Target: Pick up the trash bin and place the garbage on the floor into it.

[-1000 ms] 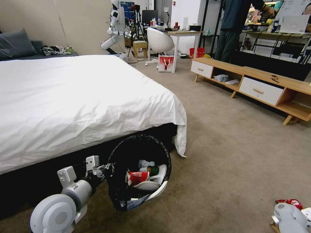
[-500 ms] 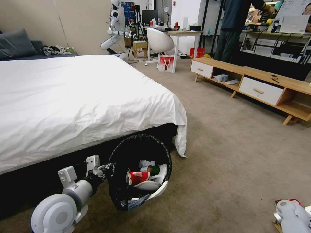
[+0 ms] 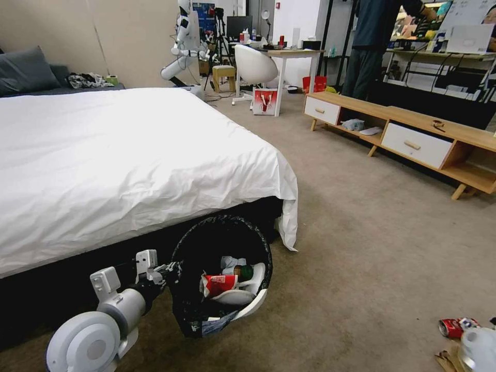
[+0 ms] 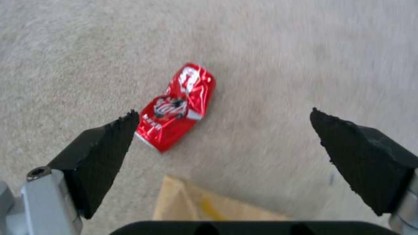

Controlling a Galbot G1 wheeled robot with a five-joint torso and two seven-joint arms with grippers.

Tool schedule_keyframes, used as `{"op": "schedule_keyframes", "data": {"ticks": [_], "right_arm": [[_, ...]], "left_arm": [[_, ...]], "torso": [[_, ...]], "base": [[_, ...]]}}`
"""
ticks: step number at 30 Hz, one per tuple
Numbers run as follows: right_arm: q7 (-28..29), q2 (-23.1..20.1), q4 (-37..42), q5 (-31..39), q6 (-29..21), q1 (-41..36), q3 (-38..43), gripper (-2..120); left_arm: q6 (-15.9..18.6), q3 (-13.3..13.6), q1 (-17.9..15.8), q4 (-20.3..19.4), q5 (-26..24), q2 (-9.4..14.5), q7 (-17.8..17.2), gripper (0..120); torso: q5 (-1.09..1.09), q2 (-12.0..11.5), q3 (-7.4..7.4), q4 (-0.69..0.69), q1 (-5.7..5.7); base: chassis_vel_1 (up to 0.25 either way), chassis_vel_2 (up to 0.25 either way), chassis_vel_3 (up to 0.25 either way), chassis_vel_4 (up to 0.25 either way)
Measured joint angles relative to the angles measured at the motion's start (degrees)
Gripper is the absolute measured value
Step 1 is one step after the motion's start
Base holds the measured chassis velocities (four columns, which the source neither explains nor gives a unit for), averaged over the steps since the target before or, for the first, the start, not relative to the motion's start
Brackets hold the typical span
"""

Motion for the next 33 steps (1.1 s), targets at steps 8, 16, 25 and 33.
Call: {"op": "schedule_keyframes", "data": {"ticks": [8,16,25,33], "right_arm": [[-10.7,-2.5,1.9,-6.0,0.4,-4.7,1.6,100],[-35.1,-5.0,-0.1,-21.2,8.9,-11.5,5.6,100],[-48.5,-4.4,-3.2,-34.5,16.5,-13.2,7.2,100],[-53.2,-3.1,-6.7,-40.8,22.2,-12.0,4.8,100]], "left_arm": [[0.0,0.3,-0.4,0.4,0.1,-0.2,0.0,2],[0.0,0.3,-0.4,1.1,0.2,-0.4,0.1,2],[-0.1,0.6,-0.6,1.2,0.3,-0.4,0.1,2],[-0.1,0.3,0.0,0.6,0.3,-0.2,0.2,2]], "torso": [[0.00,0.0,0.00,0.00,0.00],[0.00,0.0,0.00,0.01,0.00],[0.00,0.0,0.00,0.00,0.00],[0.00,0.0,0.00,0.00,0.00]], "base": [[0.000,0.000,0.000,0.000],[0.000,0.000,0.000,0.000],[0.000,0.000,0.000,0.000],[0.000,0.000,0.000,0.000]]}}
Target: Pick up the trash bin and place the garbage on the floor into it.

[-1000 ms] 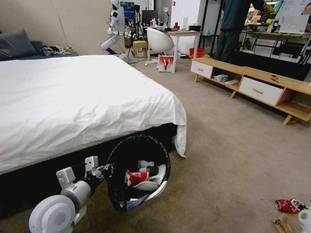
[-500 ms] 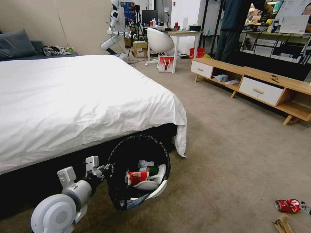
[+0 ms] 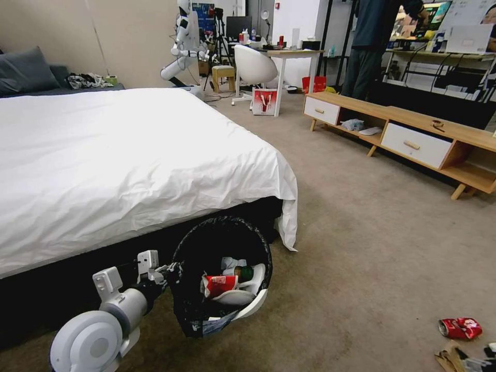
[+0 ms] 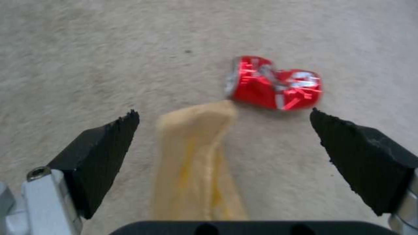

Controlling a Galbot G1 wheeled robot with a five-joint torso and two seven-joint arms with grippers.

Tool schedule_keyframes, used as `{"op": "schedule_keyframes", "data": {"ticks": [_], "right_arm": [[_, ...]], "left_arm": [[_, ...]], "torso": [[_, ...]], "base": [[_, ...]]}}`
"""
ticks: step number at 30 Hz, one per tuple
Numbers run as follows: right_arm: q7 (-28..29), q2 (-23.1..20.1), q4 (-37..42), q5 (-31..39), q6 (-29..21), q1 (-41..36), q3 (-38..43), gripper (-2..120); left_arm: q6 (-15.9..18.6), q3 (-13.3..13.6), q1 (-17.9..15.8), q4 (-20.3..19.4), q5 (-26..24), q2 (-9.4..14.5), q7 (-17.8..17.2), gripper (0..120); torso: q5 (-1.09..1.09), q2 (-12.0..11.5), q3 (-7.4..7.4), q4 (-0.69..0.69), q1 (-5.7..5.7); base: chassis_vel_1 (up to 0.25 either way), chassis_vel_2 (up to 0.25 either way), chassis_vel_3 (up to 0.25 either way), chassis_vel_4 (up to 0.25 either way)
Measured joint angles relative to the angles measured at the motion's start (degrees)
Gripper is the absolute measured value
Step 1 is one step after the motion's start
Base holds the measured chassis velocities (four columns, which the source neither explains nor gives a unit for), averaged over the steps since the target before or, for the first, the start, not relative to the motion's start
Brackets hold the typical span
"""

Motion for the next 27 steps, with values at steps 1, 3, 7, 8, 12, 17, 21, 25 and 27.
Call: {"op": "schedule_keyframes", "data": {"ticks": [1,3,7,8,12,17,21,25,27], "right_arm": [[-0.2,0.2,-0.9,-0.4,0.9,0.5,-0.8,100],[-0.1,0.5,-1.8,-0.5,1.6,1.2,-1.8,100],[1.1,1.6,-5.5,-0.4,4.4,4.0,-5.4,100],[1.1,1.6,-5.5,-0.4,4.4,4.0,-5.4,100],[2.1,2.3,-7.6,-0.4,5.0,5.6,-7.2,100],[2.6,2.5,-9.5,-0.4,5.9,6.2,-7.9,100],[2.8,2.7,-10.8,-0.4,6.4,6.4,-7.9,100],[3.1,2.8,-13.2,-0.6,7.0,7.1,-7.7,100],[3.2,2.7,-14.3,-0.6,7.3,7.2,-7.2,100]], "left_arm": [[0.0,-0.1,0.1,-0.2,0.0,0.0,0.0,2],[0.0,-0.2,0.3,-0.4,0.0,0.1,0.0,2],[0.0,-0.3,0.8,-0.8,0.0,0.1,0.0,2],[0.0,-0.3,0.8,-0.8,0.0,0.1,0.0,2],[0.0,-0.3,0.9,-1.1,0.2,0.0,0.0,2],[0.0,-0.4,1.1,-1.3,0.3,-0.1,0.0,2],[0.0,-0.4,1.1,-1.4,0.4,-0.2,-0.1,2],[-0.1,-0.4,1.2,-1.5,0.5,-0.2,-0.1,2],[-0.1,-0.4,1.3,-1.5,0.5,-0.2,-0.1,2]], "torso": [[-0.01,0.0,0.00,0.01,0.00],[0.00,0.0,0.00,0.01,0.00],[0.01,0.0,0.00,0.01,0.00],[0.01,0.0,0.00,0.01,0.00],[0.00,0.0,0.00,0.00,0.00],[-0.01,0.0,0.00,0.00,0.01],[-0.01,0.0,0.00,-0.01,0.00],[0.00,0.0,0.00,0.00,0.01],[0.00,0.0,0.00,0.00,0.01]], "base": [[0.000,0.000,0.000,0.000],[0.000,0.000,0.000,0.000],[0.000,0.000,0.000,0.000],[0.000,0.000,0.000,0.000],[0.000,0.000,0.000,0.000],[0.000,0.000,0.000,0.000],[0.000,0.000,0.000,0.000],[0.000,0.000,0.000,0.000],[0.000,0.000,0.000,0.000]]}}
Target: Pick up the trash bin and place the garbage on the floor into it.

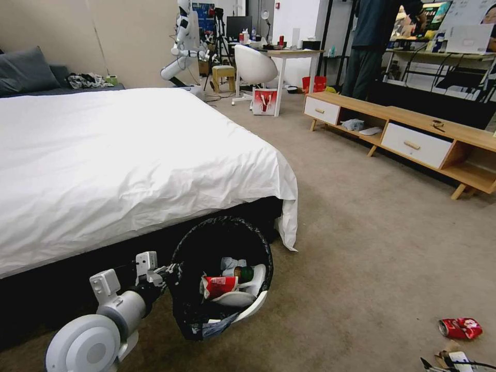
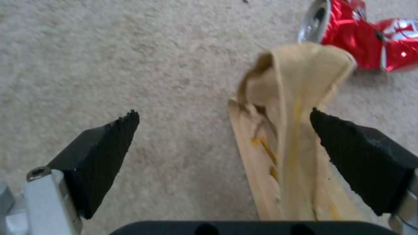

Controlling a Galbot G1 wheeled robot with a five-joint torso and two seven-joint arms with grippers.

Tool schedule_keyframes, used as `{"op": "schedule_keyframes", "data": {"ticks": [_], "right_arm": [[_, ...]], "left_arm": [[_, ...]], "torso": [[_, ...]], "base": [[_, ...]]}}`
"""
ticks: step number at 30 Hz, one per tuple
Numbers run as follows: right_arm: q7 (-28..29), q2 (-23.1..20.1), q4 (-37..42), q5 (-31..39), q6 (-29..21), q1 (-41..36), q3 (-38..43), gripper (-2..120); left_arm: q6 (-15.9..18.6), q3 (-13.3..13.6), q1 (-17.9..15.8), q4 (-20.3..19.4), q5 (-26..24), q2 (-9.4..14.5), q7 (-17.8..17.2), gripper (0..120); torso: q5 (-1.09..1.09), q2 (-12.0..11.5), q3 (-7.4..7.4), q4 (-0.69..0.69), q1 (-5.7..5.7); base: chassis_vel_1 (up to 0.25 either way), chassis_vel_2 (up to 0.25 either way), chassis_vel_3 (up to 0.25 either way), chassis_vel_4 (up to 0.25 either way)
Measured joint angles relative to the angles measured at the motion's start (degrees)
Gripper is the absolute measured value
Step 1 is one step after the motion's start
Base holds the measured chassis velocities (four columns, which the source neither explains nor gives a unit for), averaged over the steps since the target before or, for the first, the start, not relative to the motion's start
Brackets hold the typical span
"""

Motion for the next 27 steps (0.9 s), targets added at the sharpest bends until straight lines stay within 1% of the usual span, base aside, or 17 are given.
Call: {"op": "schedule_keyframes", "data": {"ticks": [10,16,20,27], "right_arm": [[0.1,-1.0,-0.4,0.7,0.1,0.2,0.9,100],[0.6,-1.1,-2.5,0.8,0.1,1.8,1.0,100],[1.8,-1.0,-5.4,0.8,-0.1,3.4,1.1,100],[2.5,-0.8,-6.1,0.8,-0.5,3.8,0.8,100]], "left_arm": [[0.0,0.1,-0.3,0.1,0.1,-0.1,0.0,2],[0.0,-0.2,-0.1,0.2,0.1,0.0,0.0,2],[-0.1,-0.4,0.0,0.5,0.0,0.0,0.0,2],[-0.1,-0.1,-0.3,1.0,0.3,-0.2,0.1,2]], "torso": [[-0.01,0.0,0.00,-0.01,0.00],[0.00,0.0,0.00,0.00,0.00],[0.00,0.0,0.00,0.00,0.00],[-0.01,0.0,0.00,0.00,0.00]], "base": [[0.000,0.000,0.000,0.000],[0.000,0.000,0.000,0.000],[0.000,0.000,0.000,0.000],[0.000,0.000,0.000,0.000]]}}
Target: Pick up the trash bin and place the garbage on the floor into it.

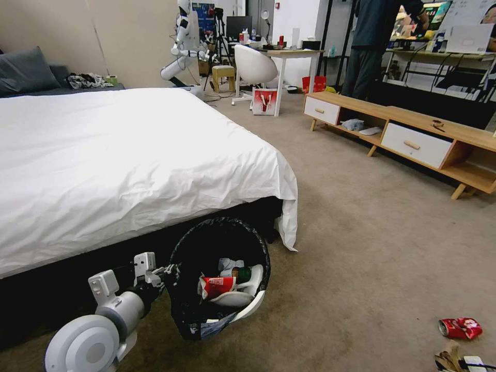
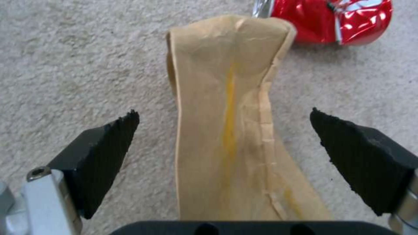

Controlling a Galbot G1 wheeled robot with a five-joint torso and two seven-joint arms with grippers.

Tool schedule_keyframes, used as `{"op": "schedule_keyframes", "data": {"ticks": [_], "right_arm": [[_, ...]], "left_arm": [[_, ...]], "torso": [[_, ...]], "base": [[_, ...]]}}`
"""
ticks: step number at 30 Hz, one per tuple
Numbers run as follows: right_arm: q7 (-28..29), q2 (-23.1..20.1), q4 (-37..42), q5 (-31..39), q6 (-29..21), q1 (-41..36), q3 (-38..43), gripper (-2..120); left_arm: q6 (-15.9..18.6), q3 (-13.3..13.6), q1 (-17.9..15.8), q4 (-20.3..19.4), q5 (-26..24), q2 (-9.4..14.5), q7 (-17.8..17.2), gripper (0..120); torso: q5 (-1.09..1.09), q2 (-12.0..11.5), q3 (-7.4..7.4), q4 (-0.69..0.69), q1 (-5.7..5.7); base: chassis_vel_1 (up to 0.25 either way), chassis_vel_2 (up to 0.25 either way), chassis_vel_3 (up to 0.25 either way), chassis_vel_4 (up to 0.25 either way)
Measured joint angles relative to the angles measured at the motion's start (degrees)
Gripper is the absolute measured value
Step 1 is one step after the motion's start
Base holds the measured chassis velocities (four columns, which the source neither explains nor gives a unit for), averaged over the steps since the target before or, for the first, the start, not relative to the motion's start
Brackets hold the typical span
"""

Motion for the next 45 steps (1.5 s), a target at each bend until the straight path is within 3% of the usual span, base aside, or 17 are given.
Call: {"op": "schedule_keyframes", "data": {"ticks": [6,24,26,30,31,38,45], "right_arm": [[0.9,0.6,-0.6,-0.7,-0.4,0.4,-0.4,97],[3.5,0.4,-2.3,-0.2,-1.0,1.7,-0.1,32],[3.4,0.4,-2.2,-0.2,-0.9,1.5,-0.1,20],[3.4,0.5,-2.0,-0.2,-0.9,1.4,-0.1,13],[3.3,0.6,-1.8,-0.2,-0.8,1.3,-0.1,4],[3.4,0.7,1.4,0.1,-0.1,0.1,-0.1,0],[3.4,0.5,10.3,-0.1,3.9,-0.9,0.4,0]], "left_arm": [[0.0,0.2,-0.1,0.1,0.1,-0.1,0.0,2],[-0.2,-0.1,0.4,0.4,0.2,0.0,0.6,2],[-0.2,-0.1,0.4,0.4,0.2,0.1,0.6,2],[-0.2,-0.1,0.5,0.4,0.2,0.1,0.6,2],[-0.2,0.0,0.7,0.4,0.2,0.1,0.6,2],[-0.2,-0.1,0.9,0.1,0.3,0.1,0.6,2],[-0.2,0.1,0.8,-0.3,0.4,0.1,0.6,2]], "torso": [[0.01,0.0,0.00,0.00,0.00],[0.00,0.0,0.00,0.00,0.00],[0.00,0.0,0.00,0.00,0.00],[0.01,0.0,0.00,0.00,0.00],[0.01,0.0,0.00,-0.01,0.00],[0.03,0.0,0.00,-0.02,0.00],[0.01,0.0,0.00,0.01,0.00]], "base": [[0.000,0.000,0.000,0.000],[0.000,0.000,0.000,0.000],[0.000,0.000,0.000,0.000],[0.000,0.000,0.000,0.000],[0.000,0.000,0.000,0.000],[0.000,0.000,0.000,0.000],[0.000,0.000,0.000,0.000]]}}
